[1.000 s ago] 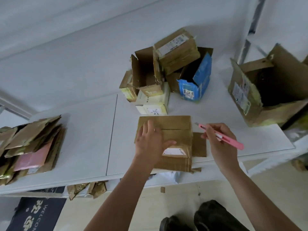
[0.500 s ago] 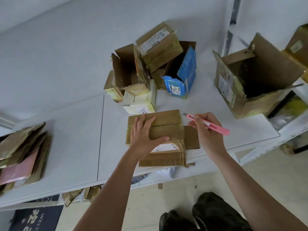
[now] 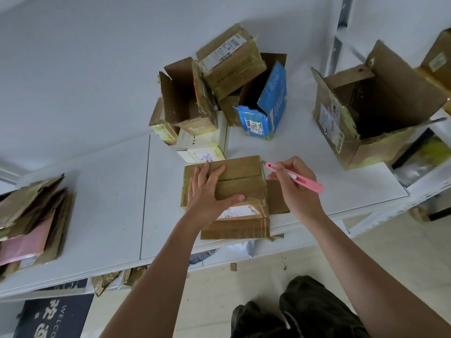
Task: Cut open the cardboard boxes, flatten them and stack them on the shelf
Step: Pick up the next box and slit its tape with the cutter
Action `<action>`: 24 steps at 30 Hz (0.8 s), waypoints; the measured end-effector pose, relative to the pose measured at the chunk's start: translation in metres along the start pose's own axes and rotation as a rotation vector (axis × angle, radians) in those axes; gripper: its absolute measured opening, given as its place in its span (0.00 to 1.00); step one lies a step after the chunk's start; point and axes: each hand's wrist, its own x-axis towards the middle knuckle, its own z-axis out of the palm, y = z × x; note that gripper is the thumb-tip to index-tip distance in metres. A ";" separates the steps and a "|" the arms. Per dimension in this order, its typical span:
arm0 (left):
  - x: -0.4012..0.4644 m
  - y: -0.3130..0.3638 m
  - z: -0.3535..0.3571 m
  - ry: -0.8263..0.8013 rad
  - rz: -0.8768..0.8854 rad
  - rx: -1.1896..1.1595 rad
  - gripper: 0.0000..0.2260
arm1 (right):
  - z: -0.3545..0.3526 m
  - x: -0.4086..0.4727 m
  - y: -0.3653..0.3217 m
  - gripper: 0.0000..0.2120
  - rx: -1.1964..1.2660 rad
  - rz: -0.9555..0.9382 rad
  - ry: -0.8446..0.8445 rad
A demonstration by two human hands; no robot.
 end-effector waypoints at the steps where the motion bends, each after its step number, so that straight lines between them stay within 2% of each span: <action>1: 0.000 0.000 0.000 -0.002 0.000 0.005 0.46 | -0.001 0.000 0.001 0.06 -0.008 -0.002 -0.012; 12: 0.002 0.002 0.000 -0.027 -0.013 0.057 0.46 | -0.015 -0.034 0.004 0.07 0.052 -0.057 -0.083; 18: 0.001 0.004 -0.001 -0.050 -0.025 0.059 0.46 | -0.024 -0.050 0.011 0.05 -0.001 -0.096 -0.164; 21: 0.005 0.006 -0.008 -0.053 -0.048 0.052 0.45 | -0.029 -0.043 0.005 0.06 0.006 -0.046 -0.217; 24: 0.018 0.013 -0.023 -0.026 -0.080 0.051 0.44 | -0.035 -0.033 -0.006 0.07 0.057 0.045 -0.147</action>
